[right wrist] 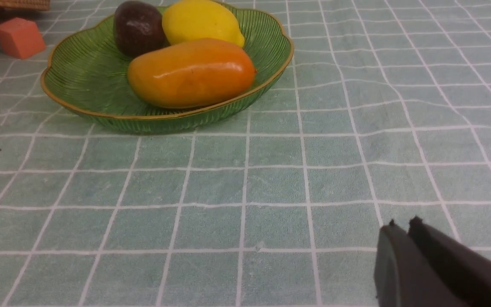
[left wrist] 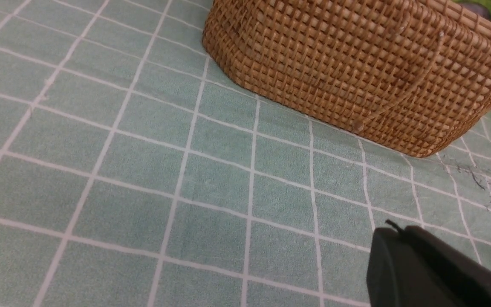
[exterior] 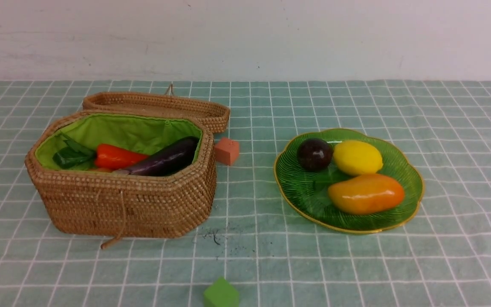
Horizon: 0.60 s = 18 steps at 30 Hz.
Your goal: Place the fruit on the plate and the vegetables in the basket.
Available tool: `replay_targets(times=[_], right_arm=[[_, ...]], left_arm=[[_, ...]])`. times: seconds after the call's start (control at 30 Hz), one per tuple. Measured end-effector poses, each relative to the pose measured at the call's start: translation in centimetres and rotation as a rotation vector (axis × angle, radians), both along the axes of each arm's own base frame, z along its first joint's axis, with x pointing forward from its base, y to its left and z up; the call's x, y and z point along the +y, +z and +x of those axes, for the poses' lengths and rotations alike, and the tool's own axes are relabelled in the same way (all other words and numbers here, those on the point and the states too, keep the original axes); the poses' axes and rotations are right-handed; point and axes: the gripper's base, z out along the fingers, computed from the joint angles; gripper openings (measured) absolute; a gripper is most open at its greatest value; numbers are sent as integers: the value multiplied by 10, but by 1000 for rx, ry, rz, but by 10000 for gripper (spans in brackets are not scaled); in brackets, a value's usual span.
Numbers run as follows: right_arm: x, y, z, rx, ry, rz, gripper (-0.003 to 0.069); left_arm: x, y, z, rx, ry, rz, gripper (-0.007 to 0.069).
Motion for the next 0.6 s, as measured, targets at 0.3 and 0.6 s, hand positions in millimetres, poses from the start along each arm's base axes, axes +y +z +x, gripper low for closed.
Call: replay_targets(times=[0.3, 0.6], right_arm=[[0, 0, 0, 0, 0, 0, 53], [0, 0, 0, 0, 0, 0, 64]], left_arm=[[0, 0, 0, 0, 0, 0, -13], [0, 0, 0, 0, 0, 0, -6]])
